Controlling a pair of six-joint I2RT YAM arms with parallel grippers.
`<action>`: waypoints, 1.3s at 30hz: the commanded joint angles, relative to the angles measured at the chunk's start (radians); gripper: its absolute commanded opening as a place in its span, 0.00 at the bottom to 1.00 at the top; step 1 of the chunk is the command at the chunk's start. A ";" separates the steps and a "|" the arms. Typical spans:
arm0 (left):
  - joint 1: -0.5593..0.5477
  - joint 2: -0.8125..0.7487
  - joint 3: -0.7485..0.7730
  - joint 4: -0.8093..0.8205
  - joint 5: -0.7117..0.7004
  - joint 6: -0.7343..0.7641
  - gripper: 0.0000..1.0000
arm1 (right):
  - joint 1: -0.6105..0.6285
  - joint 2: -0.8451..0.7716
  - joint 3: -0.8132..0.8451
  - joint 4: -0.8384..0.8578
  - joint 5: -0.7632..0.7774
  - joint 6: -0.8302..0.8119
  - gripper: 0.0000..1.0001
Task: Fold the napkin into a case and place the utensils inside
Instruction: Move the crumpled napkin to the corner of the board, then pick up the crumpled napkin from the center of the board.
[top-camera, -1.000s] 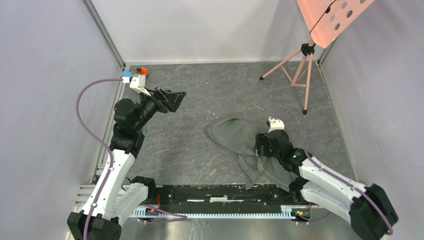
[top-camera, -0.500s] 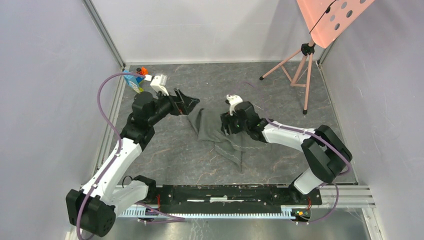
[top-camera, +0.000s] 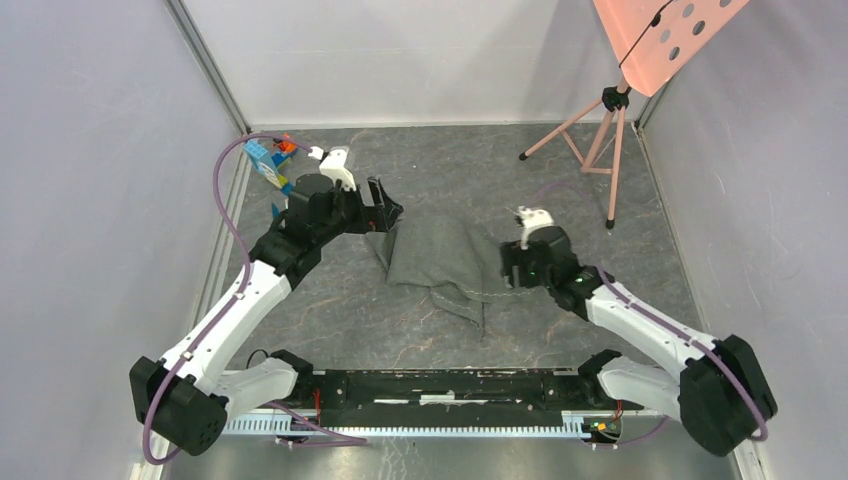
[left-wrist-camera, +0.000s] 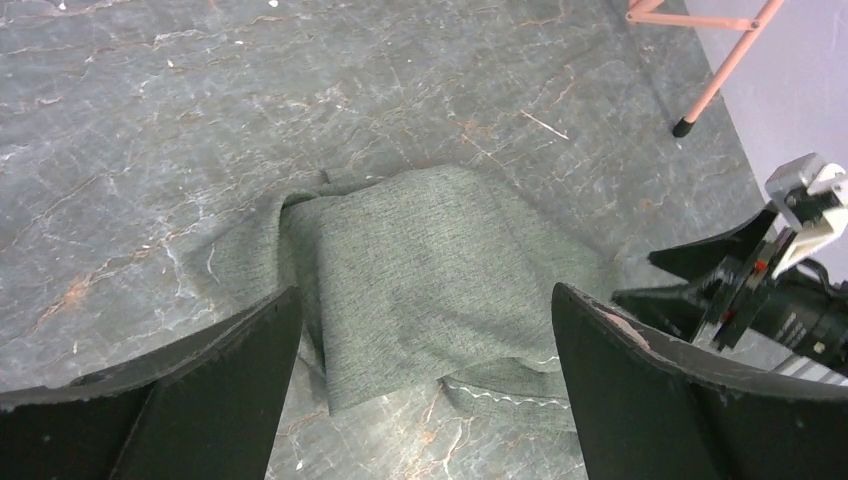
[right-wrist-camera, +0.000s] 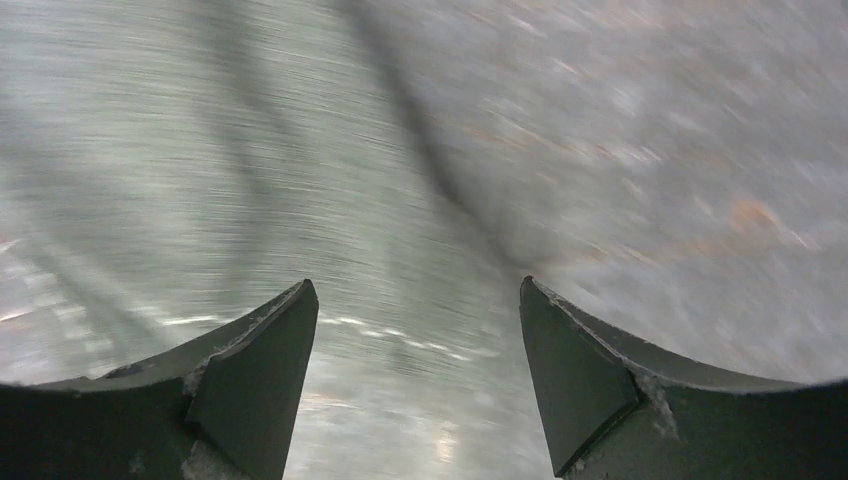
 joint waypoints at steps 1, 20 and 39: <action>-0.002 0.027 0.050 -0.047 -0.049 0.026 1.00 | -0.173 -0.066 -0.089 -0.055 -0.074 -0.002 0.79; -0.113 0.058 -0.285 -0.013 0.025 -0.250 0.83 | -0.230 0.045 -0.158 0.064 -0.056 -0.064 0.69; -0.237 0.237 -0.313 0.053 -0.378 -0.297 0.86 | -0.093 0.109 -0.160 0.154 0.084 -0.031 0.19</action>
